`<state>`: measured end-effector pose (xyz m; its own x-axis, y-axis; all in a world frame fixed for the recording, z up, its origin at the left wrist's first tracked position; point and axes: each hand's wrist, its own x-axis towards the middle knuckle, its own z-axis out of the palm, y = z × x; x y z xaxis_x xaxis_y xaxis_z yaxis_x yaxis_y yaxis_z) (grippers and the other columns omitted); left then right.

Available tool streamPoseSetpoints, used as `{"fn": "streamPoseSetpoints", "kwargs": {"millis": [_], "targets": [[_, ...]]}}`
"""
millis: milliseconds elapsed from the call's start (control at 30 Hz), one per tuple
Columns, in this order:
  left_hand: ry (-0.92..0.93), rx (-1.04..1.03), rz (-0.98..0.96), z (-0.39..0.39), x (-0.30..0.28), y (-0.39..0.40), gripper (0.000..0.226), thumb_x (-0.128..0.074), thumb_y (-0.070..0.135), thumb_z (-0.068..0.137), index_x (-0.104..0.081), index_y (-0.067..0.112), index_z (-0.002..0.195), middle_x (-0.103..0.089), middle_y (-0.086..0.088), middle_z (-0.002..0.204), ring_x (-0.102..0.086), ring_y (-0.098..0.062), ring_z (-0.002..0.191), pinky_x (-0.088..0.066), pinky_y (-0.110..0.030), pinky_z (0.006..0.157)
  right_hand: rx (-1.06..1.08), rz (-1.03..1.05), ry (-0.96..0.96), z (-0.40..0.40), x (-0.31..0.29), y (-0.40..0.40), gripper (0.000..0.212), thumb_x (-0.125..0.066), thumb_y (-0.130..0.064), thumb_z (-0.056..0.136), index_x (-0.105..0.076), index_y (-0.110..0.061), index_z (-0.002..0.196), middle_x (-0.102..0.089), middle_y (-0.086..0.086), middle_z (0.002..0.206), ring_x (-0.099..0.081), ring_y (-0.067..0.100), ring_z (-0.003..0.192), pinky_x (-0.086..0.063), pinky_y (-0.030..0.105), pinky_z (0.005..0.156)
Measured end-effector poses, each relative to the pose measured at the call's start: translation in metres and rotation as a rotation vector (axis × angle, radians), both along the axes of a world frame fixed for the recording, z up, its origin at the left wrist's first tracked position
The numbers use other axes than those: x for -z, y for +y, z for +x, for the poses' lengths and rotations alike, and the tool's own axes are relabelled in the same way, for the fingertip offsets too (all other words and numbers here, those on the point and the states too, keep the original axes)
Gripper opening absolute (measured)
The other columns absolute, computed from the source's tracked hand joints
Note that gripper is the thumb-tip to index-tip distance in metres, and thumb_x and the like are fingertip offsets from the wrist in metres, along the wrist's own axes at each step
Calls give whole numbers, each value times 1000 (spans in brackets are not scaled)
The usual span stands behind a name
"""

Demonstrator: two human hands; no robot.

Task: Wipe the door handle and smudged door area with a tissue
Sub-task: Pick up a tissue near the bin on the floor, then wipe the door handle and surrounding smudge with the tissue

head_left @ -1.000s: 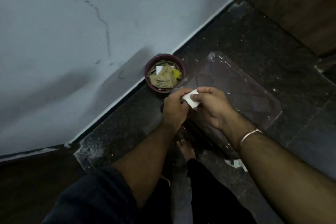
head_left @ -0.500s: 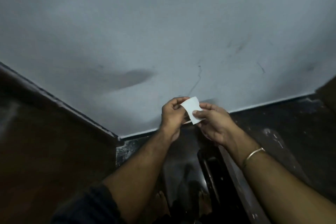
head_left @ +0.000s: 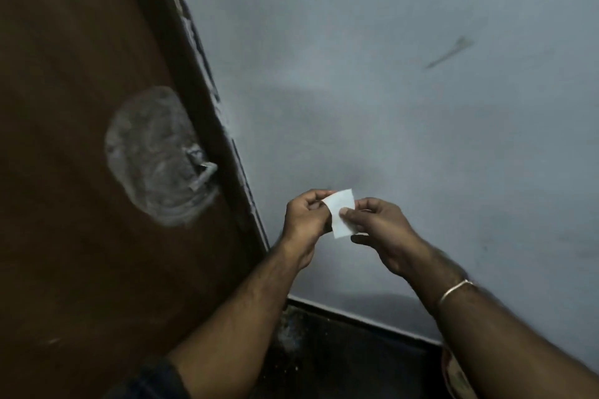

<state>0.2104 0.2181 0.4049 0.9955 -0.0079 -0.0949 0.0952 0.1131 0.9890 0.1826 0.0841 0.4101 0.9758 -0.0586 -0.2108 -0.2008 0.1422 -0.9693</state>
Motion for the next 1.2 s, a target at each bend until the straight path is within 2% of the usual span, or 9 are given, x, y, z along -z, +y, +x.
{"fn": "streamPoseSetpoints", "kwargs": {"millis": [133,300,467,567,667,800,967,1100,1200], "targets": [[-39,-77,-2,18,-20,54,10,-65,3,91,-71,11,90,-73,-9,85,-69,-21,74,-60,-36,70,-86,-29,-78,30,-23,52,16,-75,-19,84,-61,-17,79,-73,9,87,-65,21,77,-49,33,65],[-74,-77,-78,35,-51,125,14,-57,4,96,-70,9,94,-73,-6,85,-68,-18,75,-59,-31,69,-188,-37,-172,64,-51,119,18,-74,-24,86,-62,-19,74,-69,7,80,-61,18,72,-47,32,63],[-97,-89,-196,55,-78,180,23,-52,0,97,-62,0,117,-71,-16,100,-69,-22,83,-60,-36,75,-219,-97,-260,96,-75,168,18,-72,-25,89,-68,-7,90,-73,9,88,-67,19,78,-53,29,60],[-86,-122,-228,65,-82,203,19,-50,1,98,-65,5,110,-72,-18,106,-70,-23,86,-60,-39,78,-240,-112,-291,109,-79,191,13,-72,-17,88,-67,-5,93,-72,8,84,-66,16,73,-49,19,50],[-87,-169,-209,76,-78,223,16,-52,3,98,-66,8,103,-73,-18,105,-73,-22,85,-61,-38,75,-289,-109,-281,123,-75,208,16,-74,-9,85,-67,-4,99,-72,13,91,-69,17,76,-49,15,51],[-45,-253,-183,88,-73,235,12,-53,4,99,-66,7,99,-75,-16,96,-74,-20,76,-63,-33,68,-343,-83,-253,145,-67,223,22,-77,-6,81,-68,-6,102,-73,15,94,-73,27,87,-56,25,64],[10,-332,-159,105,-65,242,20,-52,10,101,-64,4,115,-74,-18,107,-74,-24,89,-62,-37,79,-390,-48,-251,170,-57,230,12,-74,-9,84,-69,-4,94,-72,9,85,-68,19,75,-53,25,60],[89,-326,-206,116,-53,234,23,-48,10,102,-63,3,119,-74,-18,106,-74,-26,90,-59,-40,86,-432,-59,-204,191,-40,226,10,-75,-10,84,-68,-8,89,-70,5,88,-69,21,84,-55,28,64],[156,-337,-321,125,-38,228,31,-41,15,102,-59,1,123,-72,-20,112,-71,-32,102,-57,-42,89,-464,-84,-166,210,-23,222,12,-77,-8,81,-66,-7,87,-69,10,89,-68,27,87,-60,39,73]]}}
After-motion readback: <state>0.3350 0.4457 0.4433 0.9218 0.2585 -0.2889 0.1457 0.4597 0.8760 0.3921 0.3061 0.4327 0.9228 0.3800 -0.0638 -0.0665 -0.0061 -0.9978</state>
